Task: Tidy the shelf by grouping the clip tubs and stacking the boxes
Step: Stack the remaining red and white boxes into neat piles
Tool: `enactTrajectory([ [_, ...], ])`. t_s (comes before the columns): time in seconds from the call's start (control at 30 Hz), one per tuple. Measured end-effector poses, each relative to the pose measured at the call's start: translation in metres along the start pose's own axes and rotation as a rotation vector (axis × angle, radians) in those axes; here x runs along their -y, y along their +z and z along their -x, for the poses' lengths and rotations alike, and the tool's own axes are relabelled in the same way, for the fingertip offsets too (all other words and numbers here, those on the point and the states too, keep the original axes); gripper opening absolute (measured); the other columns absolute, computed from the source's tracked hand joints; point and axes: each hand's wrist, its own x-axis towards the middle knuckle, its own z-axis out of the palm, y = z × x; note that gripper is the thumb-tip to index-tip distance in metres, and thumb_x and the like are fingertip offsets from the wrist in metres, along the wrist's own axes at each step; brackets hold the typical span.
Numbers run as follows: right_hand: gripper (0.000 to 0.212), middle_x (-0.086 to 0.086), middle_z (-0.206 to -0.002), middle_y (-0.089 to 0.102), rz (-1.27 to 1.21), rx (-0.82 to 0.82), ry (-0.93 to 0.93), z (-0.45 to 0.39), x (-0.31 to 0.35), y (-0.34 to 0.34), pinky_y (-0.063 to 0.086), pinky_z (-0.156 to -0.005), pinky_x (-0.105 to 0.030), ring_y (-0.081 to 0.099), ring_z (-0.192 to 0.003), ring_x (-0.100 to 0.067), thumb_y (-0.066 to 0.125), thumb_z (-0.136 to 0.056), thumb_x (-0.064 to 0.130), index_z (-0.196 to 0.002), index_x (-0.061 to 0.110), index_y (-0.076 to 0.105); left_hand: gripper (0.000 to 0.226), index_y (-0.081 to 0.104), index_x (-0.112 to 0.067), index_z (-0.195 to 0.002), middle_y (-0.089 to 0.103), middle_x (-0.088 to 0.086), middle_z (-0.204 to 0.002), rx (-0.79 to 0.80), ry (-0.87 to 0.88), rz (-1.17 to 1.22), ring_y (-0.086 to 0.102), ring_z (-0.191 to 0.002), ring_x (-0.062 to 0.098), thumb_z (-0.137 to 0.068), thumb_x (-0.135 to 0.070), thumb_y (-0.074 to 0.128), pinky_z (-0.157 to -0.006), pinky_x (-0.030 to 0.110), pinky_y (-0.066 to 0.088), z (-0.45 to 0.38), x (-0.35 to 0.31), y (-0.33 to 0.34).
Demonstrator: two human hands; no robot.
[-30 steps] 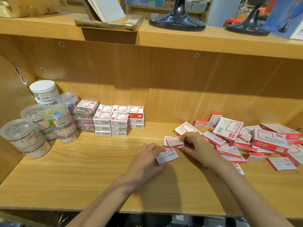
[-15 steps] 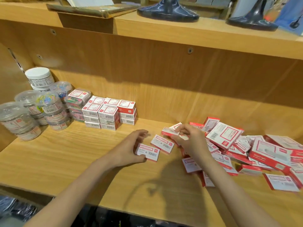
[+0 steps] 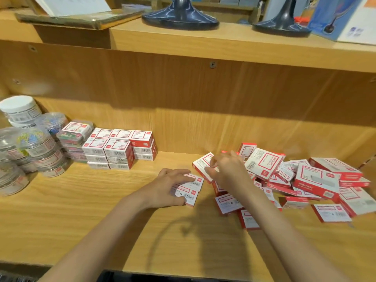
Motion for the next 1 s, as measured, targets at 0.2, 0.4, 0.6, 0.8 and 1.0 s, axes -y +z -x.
enactTrajectory([
  [0.2,0.042,-0.006,-0.136,0.042,0.110,0.162,0.031,0.001,0.013,0.022,0.020,-0.104,-0.040,0.029,-0.127,-0.028,0.052,-0.088,0.041,-0.124,0.020,0.046,0.067,0.040,-0.031,-0.135,0.032,-0.017,-0.133,-0.076,0.002,0.029,0.027,-0.117,0.009,-0.076,-0.040,0.072,-0.094,0.017,0.021,0.017,0.022,-0.008],
  [0.4,0.042,-0.001,-0.131,0.047,-0.071,0.283,0.099,-0.003,0.003,0.006,0.018,-0.104,-0.040,0.032,-0.126,-0.025,0.062,-0.079,0.050,-0.113,0.028,0.049,0.086,0.031,-0.027,-0.140,0.043,-0.012,-0.125,-0.099,-0.045,0.142,0.034,-0.112,0.008,-0.069,-0.038,0.079,-0.096,0.021,0.033,0.026,0.031,-0.009],
  [0.6,0.064,0.002,-0.122,0.045,0.058,0.154,-0.043,0.000,0.006,0.005,0.003,-0.113,-0.047,0.037,-0.120,-0.019,0.070,-0.071,0.051,-0.118,0.021,0.038,0.090,0.033,-0.028,-0.137,0.045,-0.012,-0.124,-0.087,-0.023,0.127,0.035,-0.112,0.008,-0.062,-0.052,0.077,-0.096,0.022,0.033,0.025,0.029,-0.005],
  [0.8,0.057,0.007,-0.110,0.033,-0.180,-0.001,-0.227,0.002,0.004,0.002,0.037,-0.073,-0.010,0.049,-0.092,-0.011,0.071,-0.077,0.013,-0.127,0.016,0.043,0.090,0.032,-0.025,-0.139,0.044,-0.012,-0.125,-0.143,0.025,0.105,0.033,-0.108,0.006,-0.063,-0.052,0.074,-0.088,0.013,0.028,0.021,0.024,0.002],
  [1.0,0.026,-0.008,-0.100,0.058,-0.205,-0.058,-0.161,-0.018,-0.009,0.008,0.034,-0.073,-0.017,0.056,-0.093,-0.023,0.063,-0.083,0.008,-0.108,0.004,0.055,0.090,0.033,-0.024,-0.138,0.043,-0.012,-0.123,-0.165,0.012,0.099,0.033,-0.109,0.006,-0.064,-0.049,0.078,-0.087,0.011,0.027,0.014,0.020,0.005],
])
